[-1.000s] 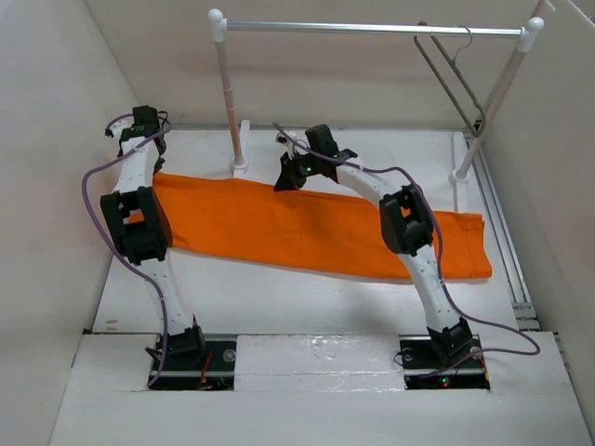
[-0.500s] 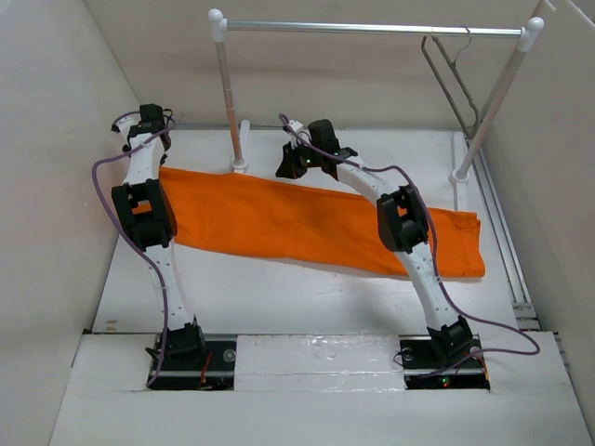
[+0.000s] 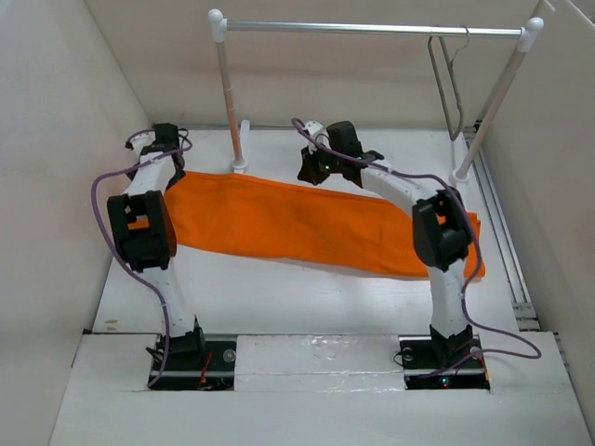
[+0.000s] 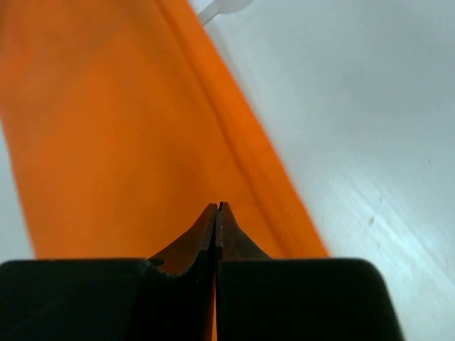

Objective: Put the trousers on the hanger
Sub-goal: Fold the trousers at the center of the board.

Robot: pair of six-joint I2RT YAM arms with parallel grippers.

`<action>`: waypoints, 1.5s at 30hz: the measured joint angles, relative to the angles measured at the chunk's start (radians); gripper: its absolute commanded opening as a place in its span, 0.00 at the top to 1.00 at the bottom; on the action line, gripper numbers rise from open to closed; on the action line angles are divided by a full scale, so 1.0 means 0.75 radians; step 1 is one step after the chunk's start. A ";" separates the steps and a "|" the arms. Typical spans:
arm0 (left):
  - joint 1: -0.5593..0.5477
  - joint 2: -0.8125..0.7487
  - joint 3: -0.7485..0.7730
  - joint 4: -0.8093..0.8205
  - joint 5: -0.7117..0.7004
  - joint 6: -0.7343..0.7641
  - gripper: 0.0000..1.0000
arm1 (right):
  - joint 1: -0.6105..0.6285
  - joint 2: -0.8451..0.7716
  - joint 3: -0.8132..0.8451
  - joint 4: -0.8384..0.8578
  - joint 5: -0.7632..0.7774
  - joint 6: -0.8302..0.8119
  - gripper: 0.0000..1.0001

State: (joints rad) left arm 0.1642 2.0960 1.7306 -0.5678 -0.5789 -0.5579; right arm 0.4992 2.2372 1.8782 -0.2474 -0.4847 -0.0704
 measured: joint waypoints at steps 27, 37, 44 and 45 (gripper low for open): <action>0.174 -0.575 -1.077 0.525 1.080 -0.205 0.40 | -0.035 -1.156 -1.726 0.185 0.388 0.004 1.00; 0.330 -0.837 -1.287 0.443 1.002 -0.198 0.39 | -0.036 -1.403 -1.822 -0.018 0.408 0.100 0.77; 0.026 -0.979 -1.194 0.339 0.925 -0.170 0.94 | -0.174 -1.544 -1.574 -0.338 0.440 0.075 0.48; -0.072 -0.997 -1.160 0.361 0.934 -0.171 1.00 | -0.229 -1.577 -1.539 -0.335 0.439 0.082 0.50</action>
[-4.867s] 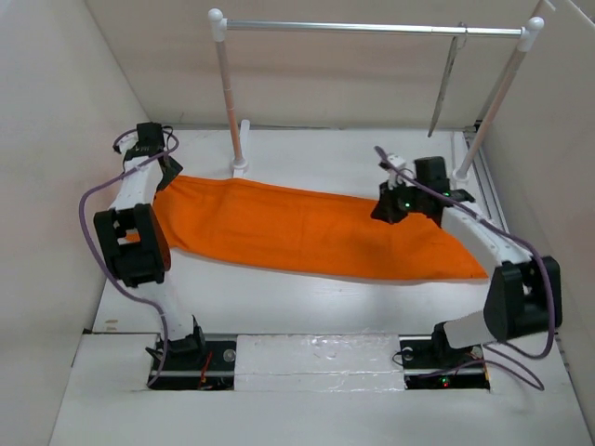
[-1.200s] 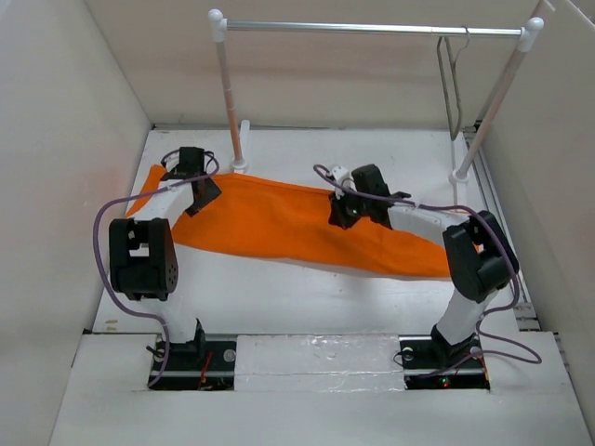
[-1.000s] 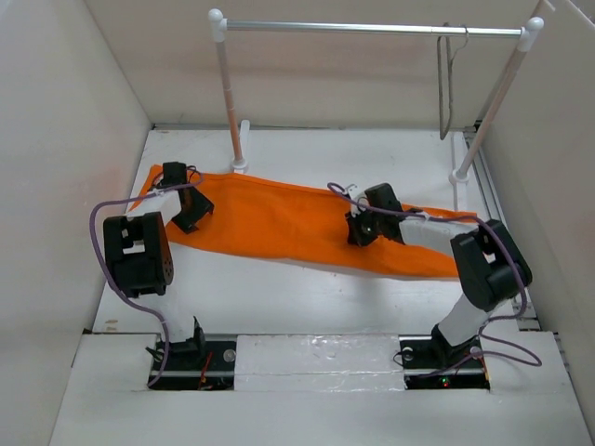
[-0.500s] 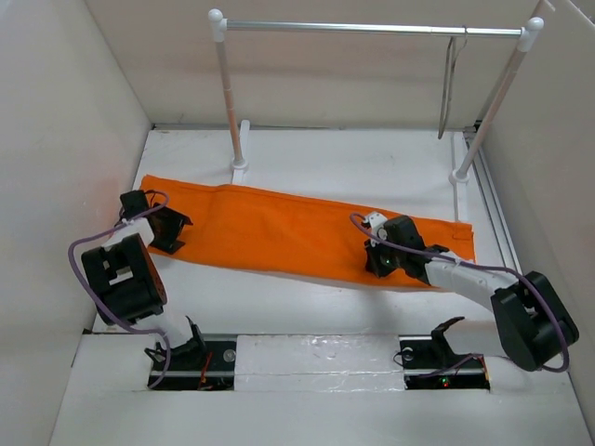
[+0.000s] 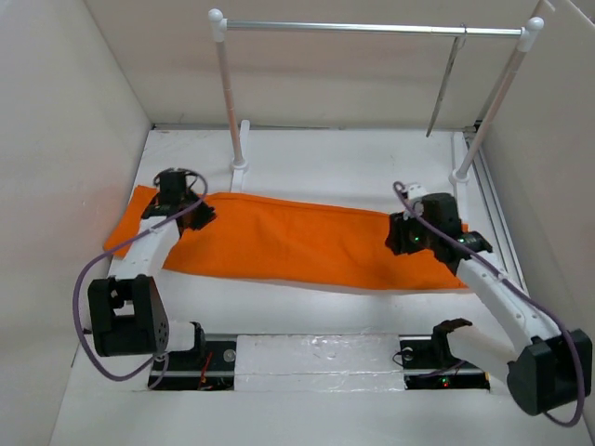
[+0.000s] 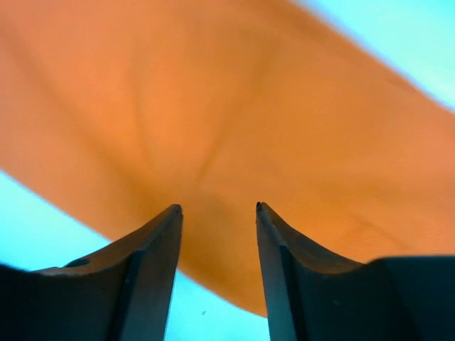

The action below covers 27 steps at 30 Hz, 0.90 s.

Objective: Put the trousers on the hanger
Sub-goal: Fold the trousers at the center of the board.

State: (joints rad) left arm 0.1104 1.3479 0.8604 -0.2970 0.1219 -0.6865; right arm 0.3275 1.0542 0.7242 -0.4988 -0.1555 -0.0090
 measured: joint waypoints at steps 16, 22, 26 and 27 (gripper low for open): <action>-0.958 0.006 0.063 0.163 -0.120 0.103 1.00 | -1.044 -0.319 -0.125 -0.175 -0.028 0.231 0.25; -0.954 -0.043 -0.040 0.146 -0.119 0.152 0.96 | -1.267 -0.231 -0.180 -0.192 -0.002 0.288 0.17; -0.954 -0.100 -0.043 0.141 -0.104 0.172 0.89 | -1.439 -0.183 -0.262 -0.155 -0.009 0.322 0.13; -0.954 -0.117 -0.043 0.141 -0.098 0.174 0.88 | -1.472 -0.172 -0.291 -0.140 -0.022 0.331 0.13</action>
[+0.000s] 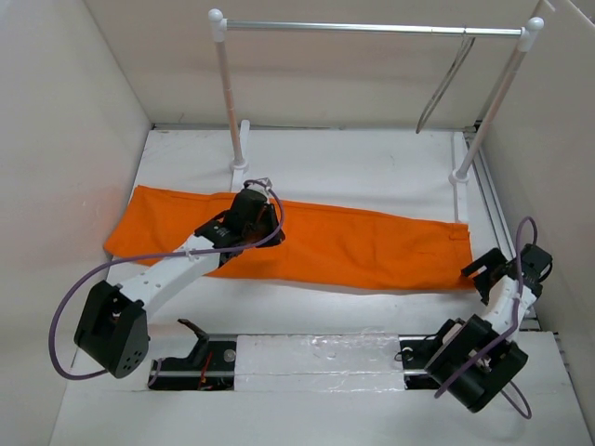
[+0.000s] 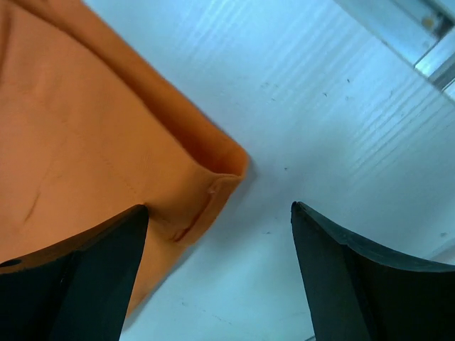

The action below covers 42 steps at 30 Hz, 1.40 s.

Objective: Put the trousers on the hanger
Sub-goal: Fold the trousers at the center of the board.

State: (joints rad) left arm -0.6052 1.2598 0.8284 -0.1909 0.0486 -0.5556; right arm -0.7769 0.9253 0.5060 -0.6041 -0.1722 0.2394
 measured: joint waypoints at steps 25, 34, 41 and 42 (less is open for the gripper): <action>-0.003 -0.042 -0.197 0.032 0.105 -0.045 0.87 | 0.337 -0.077 0.426 0.212 -0.235 0.144 1.00; -0.351 0.203 -0.053 0.067 0.064 -0.116 0.88 | 0.404 -0.161 0.891 -0.103 -0.060 -0.089 1.00; -0.531 0.337 0.114 0.138 0.034 -0.152 0.90 | 0.411 -0.144 1.018 -0.308 -0.040 -0.253 1.00; -0.539 0.365 0.129 0.149 0.028 -0.155 0.90 | 0.418 -0.126 1.055 -0.337 -0.027 -0.275 1.00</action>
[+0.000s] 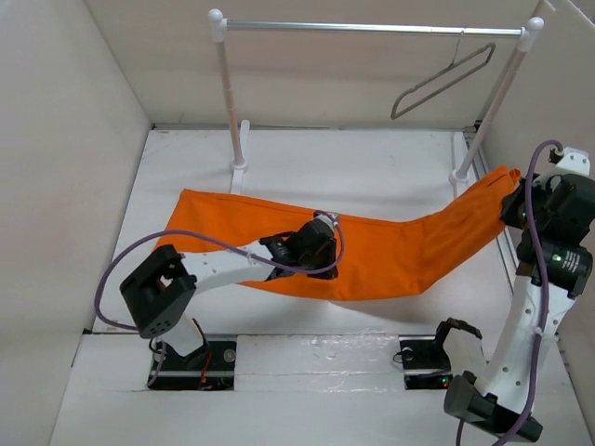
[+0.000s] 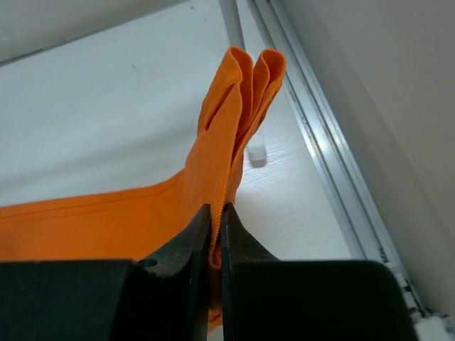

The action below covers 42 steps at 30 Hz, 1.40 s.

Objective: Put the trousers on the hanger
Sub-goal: Fold the trousers at the center of the board.

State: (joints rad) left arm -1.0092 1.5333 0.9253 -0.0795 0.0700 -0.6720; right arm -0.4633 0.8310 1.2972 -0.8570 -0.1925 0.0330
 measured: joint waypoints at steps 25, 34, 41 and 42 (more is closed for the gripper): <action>-0.187 0.459 0.367 0.004 0.016 -0.043 0.97 | 1.017 0.228 0.241 0.109 0.131 -0.021 1.00; 0.592 -0.608 0.204 -0.229 -0.364 0.023 0.89 | 1.499 0.787 0.487 0.323 0.299 0.037 1.00; 1.351 -0.750 0.474 -0.352 -0.241 0.129 0.88 | 1.753 1.300 0.840 0.530 0.306 0.103 1.00; 1.365 -0.737 0.515 -0.364 -0.239 0.139 0.87 | 1.789 1.369 0.867 0.568 0.289 0.128 0.95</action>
State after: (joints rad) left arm 0.0143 0.9810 1.3113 -0.3527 -0.1089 -0.5674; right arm 0.8787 1.8580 1.9476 -0.4309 0.0242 0.1287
